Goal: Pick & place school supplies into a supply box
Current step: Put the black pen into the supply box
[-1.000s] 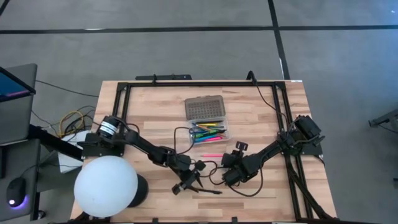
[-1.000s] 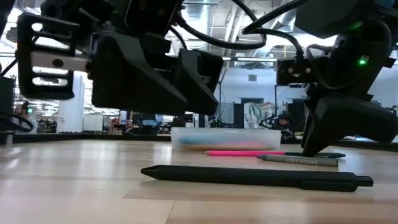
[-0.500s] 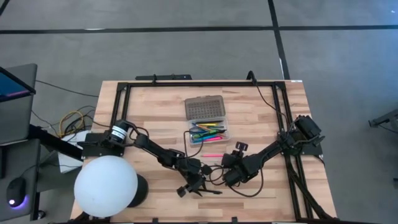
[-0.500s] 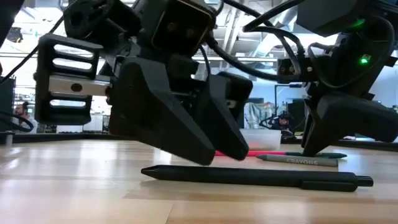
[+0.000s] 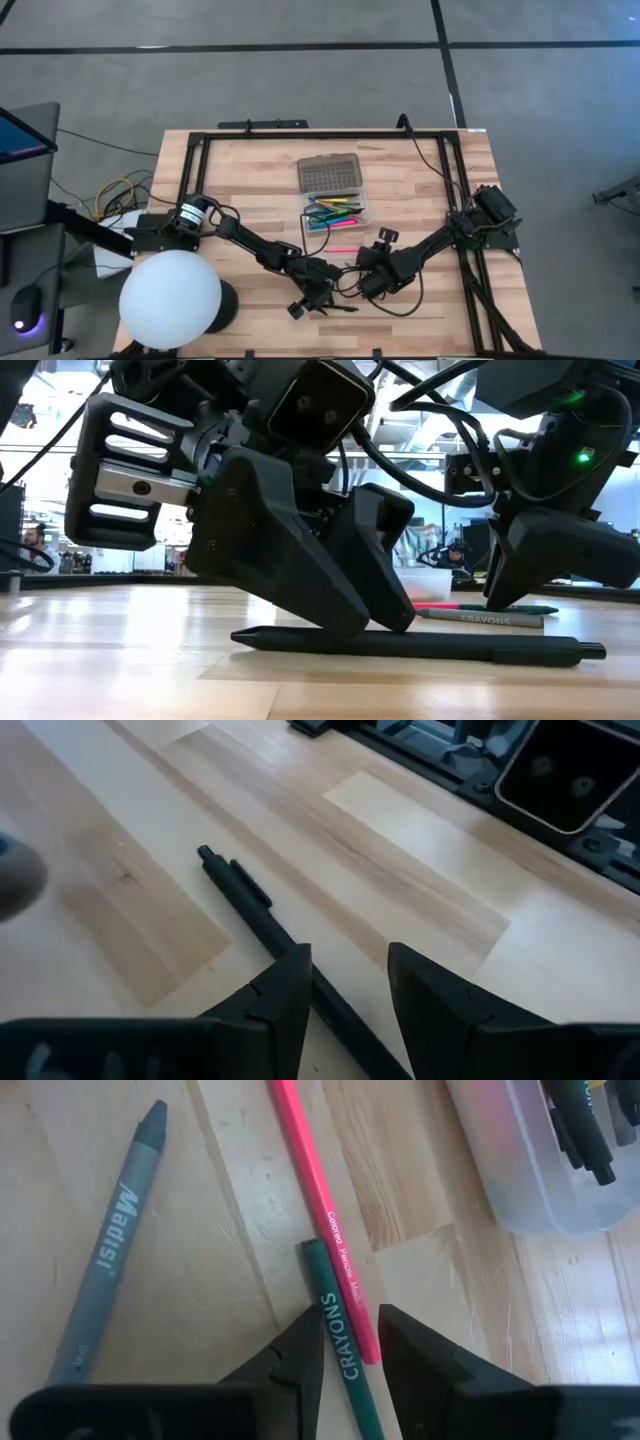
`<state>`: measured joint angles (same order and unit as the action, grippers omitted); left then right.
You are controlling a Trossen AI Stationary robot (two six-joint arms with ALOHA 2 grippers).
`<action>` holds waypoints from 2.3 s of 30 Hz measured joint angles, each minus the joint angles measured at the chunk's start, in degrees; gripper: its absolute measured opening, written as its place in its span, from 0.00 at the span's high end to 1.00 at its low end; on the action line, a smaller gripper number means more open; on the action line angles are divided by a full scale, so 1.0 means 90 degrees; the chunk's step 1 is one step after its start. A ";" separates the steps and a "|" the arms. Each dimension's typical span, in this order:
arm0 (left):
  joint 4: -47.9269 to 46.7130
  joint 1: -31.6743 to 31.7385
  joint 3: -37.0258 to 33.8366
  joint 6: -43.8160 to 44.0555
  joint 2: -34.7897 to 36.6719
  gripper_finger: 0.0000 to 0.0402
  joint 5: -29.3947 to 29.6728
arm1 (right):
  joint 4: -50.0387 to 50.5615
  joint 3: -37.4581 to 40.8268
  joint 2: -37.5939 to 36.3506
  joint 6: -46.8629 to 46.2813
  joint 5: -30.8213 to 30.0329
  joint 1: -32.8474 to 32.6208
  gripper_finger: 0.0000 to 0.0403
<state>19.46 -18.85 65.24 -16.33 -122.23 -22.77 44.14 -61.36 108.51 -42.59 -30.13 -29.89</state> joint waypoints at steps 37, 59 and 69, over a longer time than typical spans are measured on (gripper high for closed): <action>-0.1240 0.0213 0.0013 -0.0157 0.0048 0.95 0.1778 | 0.0017 -0.0002 -0.0002 0.0002 0.0005 0.0000 0.78; -0.1851 0.0390 0.0032 0.0172 0.0238 0.92 0.1826 | -0.0042 0.0015 -0.0002 -0.0059 0.0008 -0.0002 0.78; -0.2504 0.0155 0.0007 0.0281 0.0495 0.94 0.2660 | -0.0126 0.0095 -0.0002 -0.0066 -0.0002 -0.0002 0.78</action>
<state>-3.08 -17.45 65.30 -13.80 -117.77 1.16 43.01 -60.51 108.49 -43.18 -30.15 -29.91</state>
